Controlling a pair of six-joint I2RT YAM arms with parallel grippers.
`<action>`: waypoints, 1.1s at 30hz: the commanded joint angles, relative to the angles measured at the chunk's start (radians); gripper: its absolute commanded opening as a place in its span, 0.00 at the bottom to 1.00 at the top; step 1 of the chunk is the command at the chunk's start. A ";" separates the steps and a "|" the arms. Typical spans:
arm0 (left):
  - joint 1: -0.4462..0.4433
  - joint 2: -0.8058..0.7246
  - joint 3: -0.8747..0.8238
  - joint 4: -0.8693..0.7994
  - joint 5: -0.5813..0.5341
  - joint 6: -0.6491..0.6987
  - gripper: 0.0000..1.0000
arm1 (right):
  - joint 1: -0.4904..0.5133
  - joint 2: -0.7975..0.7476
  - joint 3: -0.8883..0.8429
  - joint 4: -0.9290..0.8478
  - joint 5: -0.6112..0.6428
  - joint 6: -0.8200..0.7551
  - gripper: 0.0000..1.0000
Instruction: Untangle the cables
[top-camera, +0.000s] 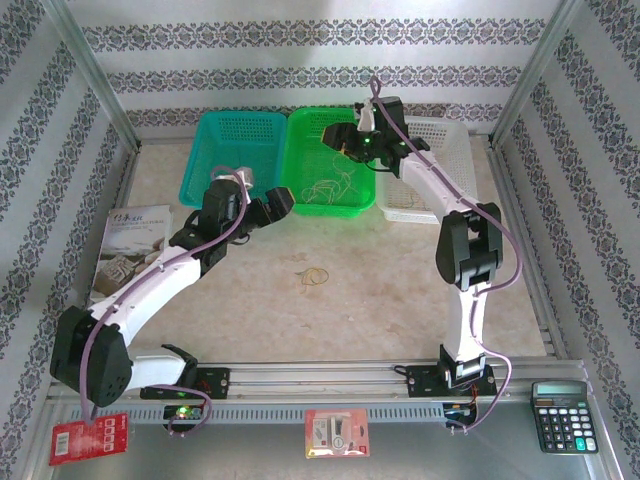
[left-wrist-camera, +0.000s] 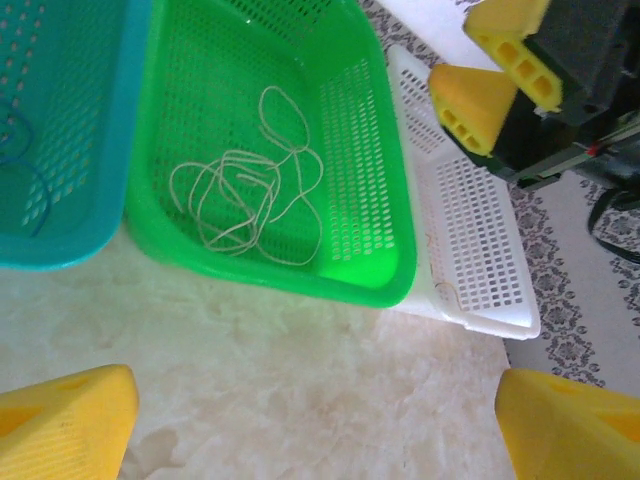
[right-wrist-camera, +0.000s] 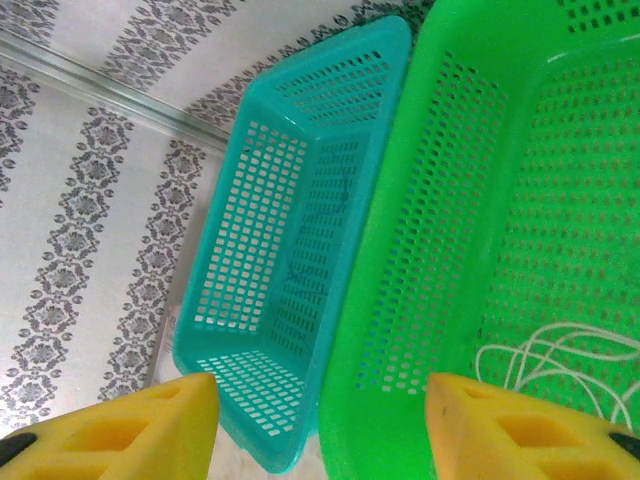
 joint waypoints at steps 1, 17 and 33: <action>0.017 -0.031 0.035 -0.094 -0.020 -0.014 0.93 | -0.001 -0.097 -0.022 -0.048 0.019 -0.021 0.57; 0.031 -0.066 -0.117 -0.119 0.014 -0.025 0.94 | 0.209 -0.385 -0.378 -0.151 0.112 -0.110 0.54; 0.097 -0.061 -0.218 -0.054 -0.147 -0.197 0.94 | 0.458 -0.394 -0.667 -0.105 0.194 -0.237 0.55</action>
